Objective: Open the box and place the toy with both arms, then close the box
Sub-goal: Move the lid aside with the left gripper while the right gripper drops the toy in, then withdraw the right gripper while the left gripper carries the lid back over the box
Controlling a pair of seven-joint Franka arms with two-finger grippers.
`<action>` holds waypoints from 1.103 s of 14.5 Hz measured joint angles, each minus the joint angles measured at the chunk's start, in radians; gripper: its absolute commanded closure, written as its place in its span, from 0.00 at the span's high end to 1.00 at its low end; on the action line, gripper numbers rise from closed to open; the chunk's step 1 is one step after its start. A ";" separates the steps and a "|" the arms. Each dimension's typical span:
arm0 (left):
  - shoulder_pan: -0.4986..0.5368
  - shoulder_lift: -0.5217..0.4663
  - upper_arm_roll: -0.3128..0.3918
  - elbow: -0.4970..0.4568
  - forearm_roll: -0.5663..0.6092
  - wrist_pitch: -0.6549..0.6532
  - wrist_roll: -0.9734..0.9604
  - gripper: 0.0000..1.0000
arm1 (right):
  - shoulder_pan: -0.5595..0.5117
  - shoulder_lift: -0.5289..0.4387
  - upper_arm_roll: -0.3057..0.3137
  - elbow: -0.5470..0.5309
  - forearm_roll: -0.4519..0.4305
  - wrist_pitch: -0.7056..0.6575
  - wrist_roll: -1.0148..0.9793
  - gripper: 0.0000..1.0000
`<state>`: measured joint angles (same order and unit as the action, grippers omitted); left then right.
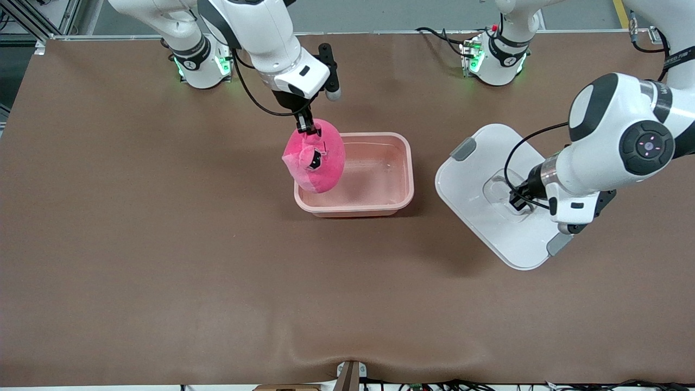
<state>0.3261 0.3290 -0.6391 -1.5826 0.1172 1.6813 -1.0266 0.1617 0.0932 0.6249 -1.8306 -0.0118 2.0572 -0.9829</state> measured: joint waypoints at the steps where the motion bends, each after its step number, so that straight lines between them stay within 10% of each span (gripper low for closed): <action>1: 0.004 -0.001 0.000 0.017 -0.004 -0.022 0.029 0.00 | 0.001 0.002 0.001 -0.014 -0.010 0.018 -0.006 0.00; 4: 0.028 -0.009 0.000 0.052 -0.081 -0.063 0.090 0.00 | 0.004 0.004 0.006 -0.051 -0.018 0.077 -0.015 0.00; 8: 0.031 -0.015 -0.014 0.108 -0.108 -0.162 0.103 0.00 | 0.005 0.004 0.008 -0.058 -0.020 0.091 -0.016 1.00; 16: 0.029 -0.043 -0.066 0.132 -0.137 -0.295 0.103 0.00 | -0.007 -0.024 0.000 -0.049 -0.018 0.078 -0.005 1.00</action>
<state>0.3553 0.2859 -0.7047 -1.4502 -0.0202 1.3866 -0.9236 0.1543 0.0695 0.6254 -1.8793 -0.0300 2.1347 -0.9884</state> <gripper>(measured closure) 0.930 0.004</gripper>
